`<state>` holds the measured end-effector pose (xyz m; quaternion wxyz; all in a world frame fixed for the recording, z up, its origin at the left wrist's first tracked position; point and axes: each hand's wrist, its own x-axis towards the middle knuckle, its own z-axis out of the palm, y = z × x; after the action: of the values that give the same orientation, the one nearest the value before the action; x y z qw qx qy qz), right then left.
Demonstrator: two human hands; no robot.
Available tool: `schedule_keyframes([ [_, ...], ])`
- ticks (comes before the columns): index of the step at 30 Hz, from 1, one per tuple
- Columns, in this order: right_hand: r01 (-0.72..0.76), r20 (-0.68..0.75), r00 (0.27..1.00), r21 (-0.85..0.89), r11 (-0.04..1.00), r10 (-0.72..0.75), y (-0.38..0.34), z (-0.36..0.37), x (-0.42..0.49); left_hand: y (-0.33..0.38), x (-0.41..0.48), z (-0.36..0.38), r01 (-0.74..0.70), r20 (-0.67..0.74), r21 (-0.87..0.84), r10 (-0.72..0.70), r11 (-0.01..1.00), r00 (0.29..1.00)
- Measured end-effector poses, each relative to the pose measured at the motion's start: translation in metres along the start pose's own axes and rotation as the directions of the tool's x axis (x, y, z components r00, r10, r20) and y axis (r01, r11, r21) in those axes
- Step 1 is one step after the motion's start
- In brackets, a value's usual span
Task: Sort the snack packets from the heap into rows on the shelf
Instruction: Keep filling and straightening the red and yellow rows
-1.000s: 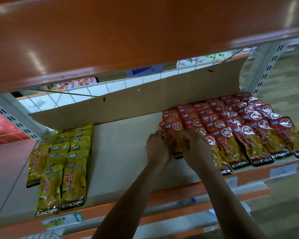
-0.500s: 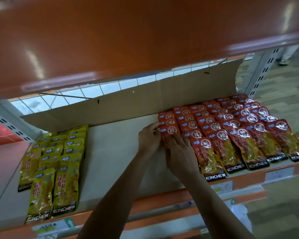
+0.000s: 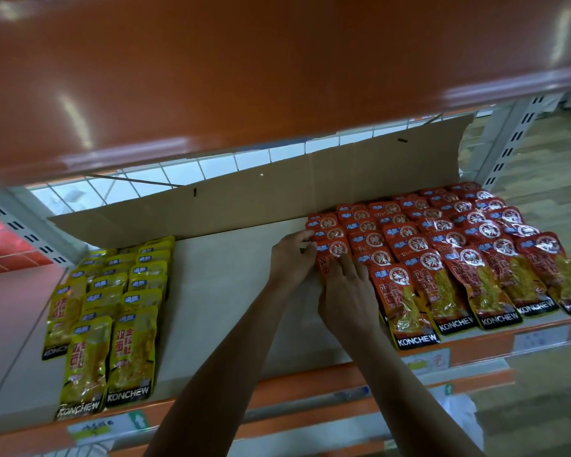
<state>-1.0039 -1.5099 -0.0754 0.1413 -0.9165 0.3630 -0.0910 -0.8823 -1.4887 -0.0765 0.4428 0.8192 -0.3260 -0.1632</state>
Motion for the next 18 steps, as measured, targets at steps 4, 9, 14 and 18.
schedule_keyframes([
  [4,0.002,-0.031,1.0,0.043,0.999,-0.001,-0.004,0.0,-0.002,-0.003,-0.006,-0.004,-0.038,-0.01,0.037,0.038,0.999,0.999],
  [9,0.095,-0.08,0.993,0.079,0.992,-0.089,-0.017,0.002,-0.006,-0.009,-0.017,-0.013,-0.071,-0.038,0.144,0.077,0.987,0.996],
  [14,0.154,-0.062,0.987,0.162,0.975,-0.146,-0.038,0.008,-0.008,-0.018,-0.033,-0.035,-0.064,-0.093,0.219,0.086,0.974,0.992],
  [18,0.234,-0.034,0.972,0.16,0.959,-0.232,-0.068,0.019,-0.011,-0.033,-0.053,-0.071,-0.078,-0.209,0.312,0.149,0.947,0.967],
])
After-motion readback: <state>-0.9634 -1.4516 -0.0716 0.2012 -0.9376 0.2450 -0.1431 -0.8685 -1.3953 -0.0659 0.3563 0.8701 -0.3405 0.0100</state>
